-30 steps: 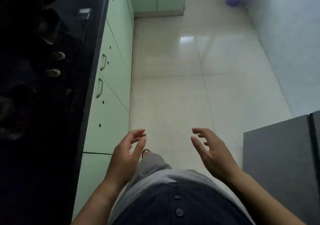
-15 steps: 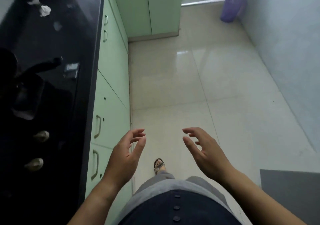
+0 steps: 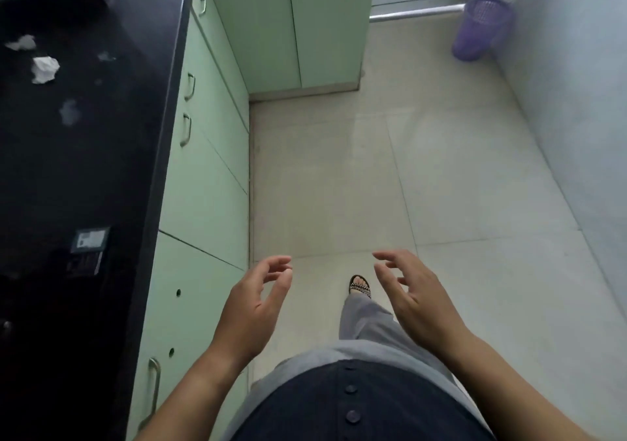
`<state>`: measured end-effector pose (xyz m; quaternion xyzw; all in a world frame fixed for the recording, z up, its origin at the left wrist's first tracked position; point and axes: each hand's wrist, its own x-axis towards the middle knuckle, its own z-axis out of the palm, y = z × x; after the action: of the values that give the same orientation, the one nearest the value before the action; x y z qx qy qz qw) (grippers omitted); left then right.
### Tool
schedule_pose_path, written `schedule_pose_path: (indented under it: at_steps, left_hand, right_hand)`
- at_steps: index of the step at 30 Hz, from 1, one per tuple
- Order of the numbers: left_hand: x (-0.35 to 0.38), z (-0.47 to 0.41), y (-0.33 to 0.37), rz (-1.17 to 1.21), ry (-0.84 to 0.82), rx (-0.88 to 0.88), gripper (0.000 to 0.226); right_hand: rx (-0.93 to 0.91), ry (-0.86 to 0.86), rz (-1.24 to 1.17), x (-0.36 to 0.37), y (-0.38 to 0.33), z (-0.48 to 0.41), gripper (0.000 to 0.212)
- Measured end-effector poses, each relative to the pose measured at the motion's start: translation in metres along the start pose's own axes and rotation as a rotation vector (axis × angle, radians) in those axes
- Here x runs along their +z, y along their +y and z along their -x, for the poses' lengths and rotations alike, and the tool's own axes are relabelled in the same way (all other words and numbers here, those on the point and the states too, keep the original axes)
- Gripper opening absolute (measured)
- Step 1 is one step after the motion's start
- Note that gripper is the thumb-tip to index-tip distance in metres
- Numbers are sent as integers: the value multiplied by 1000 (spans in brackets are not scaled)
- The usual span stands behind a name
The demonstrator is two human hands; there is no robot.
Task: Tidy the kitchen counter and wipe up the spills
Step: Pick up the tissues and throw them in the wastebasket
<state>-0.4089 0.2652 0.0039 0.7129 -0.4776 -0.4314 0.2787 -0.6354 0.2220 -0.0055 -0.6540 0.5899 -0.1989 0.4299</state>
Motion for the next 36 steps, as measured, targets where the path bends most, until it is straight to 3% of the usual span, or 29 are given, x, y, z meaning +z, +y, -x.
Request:
schedule_pose_path:
  at_steps: [6, 14, 25, 30, 36]
  left_hand:
    - [1, -106, 57, 92, 95, -28, 22]
    - [-54, -203, 63, 194, 329, -143, 19]
    - [-220, -359, 46, 278, 577, -151, 29]
    - [-273, -393, 22, 257, 709, -223, 38]
    - [-352, -437, -16, 104, 827, -411, 25]
  right_hand:
    - [-70, -82, 78, -55, -23, -129, 47]
    - [-145, -235, 117, -40, -79, -278, 54]
    - [-394, -389, 183, 53, -226, -492, 52]
    - [-538, -544, 277, 102, -280, -558, 51]
    - [-720, -758, 353, 183, -354, -642, 50]
